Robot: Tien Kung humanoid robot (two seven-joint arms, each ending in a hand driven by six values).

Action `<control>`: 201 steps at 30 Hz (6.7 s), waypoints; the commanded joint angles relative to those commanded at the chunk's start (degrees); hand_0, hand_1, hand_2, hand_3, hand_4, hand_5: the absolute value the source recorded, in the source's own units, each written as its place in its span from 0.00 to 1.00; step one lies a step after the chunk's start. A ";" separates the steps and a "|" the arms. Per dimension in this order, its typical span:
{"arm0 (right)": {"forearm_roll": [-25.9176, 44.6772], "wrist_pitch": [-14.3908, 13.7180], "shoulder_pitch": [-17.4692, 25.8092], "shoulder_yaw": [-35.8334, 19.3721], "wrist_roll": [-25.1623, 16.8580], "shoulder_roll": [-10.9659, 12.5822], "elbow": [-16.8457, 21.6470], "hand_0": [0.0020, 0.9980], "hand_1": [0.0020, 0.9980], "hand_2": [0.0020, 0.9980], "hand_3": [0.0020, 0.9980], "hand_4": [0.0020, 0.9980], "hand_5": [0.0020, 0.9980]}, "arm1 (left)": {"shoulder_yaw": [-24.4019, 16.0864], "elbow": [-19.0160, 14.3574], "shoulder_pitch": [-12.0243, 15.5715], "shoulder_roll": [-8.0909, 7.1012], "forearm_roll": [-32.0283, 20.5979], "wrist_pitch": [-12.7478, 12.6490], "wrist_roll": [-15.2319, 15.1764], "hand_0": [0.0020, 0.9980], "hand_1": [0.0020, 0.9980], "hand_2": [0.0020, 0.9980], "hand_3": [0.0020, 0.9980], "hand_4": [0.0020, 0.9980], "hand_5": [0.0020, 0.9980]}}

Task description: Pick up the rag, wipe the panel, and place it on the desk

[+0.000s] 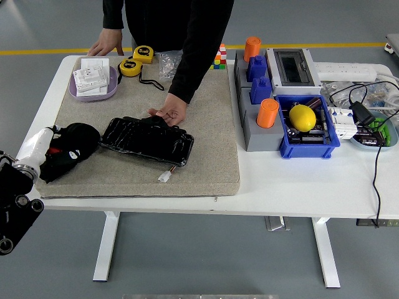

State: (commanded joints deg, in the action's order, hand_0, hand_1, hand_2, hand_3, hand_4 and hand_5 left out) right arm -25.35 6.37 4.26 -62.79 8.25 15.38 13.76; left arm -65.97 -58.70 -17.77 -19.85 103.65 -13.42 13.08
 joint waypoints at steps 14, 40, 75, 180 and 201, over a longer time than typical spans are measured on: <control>-0.69 -0.04 0.00 -1.60 0.06 -0.24 -0.07 0.74 0.66 0.70 0.61 1.00 0.55 | -0.01 0.75 -0.30 0.46 -0.61 -3.09 -0.22 0.37 0.25 0.66 0.58 0.64 0.19; -1.13 -0.13 -0.10 -2.97 0.13 -0.47 -0.11 0.74 0.66 0.70 0.61 1.00 0.55 | -0.09 1.54 -0.26 0.80 -1.90 -6.60 -1.05 0.29 0.15 0.56 0.49 0.29 0.03; -0.10 -0.03 -0.04 -0.54 0.10 0.06 -0.07 0.74 0.65 0.70 0.61 1.00 0.55 | 5.28 -5.25 -3.52 2.62 -4.07 -10.57 -1.11 0.27 0.13 0.52 0.43 0.10 0.00; -0.39 0.65 -0.24 -0.84 0.62 0.54 -0.14 0.74 0.65 0.70 0.61 1.00 0.55 | 13.96 -1.29 -7.41 5.08 0.44 -16.37 4.00 0.24 0.14 0.51 0.44 0.12 0.00; -0.38 0.77 -0.42 -0.95 0.58 0.64 -0.15 0.74 0.65 0.70 0.62 1.00 0.56 | 15.20 -1.86 -7.52 4.88 0.92 -16.19 4.66 0.24 0.14 0.51 0.44 0.14 0.00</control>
State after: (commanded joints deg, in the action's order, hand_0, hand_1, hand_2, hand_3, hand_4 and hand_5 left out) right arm -25.73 7.13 3.84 -63.74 8.83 16.02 13.61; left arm -50.77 -60.56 -25.29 -14.98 104.58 -29.61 17.74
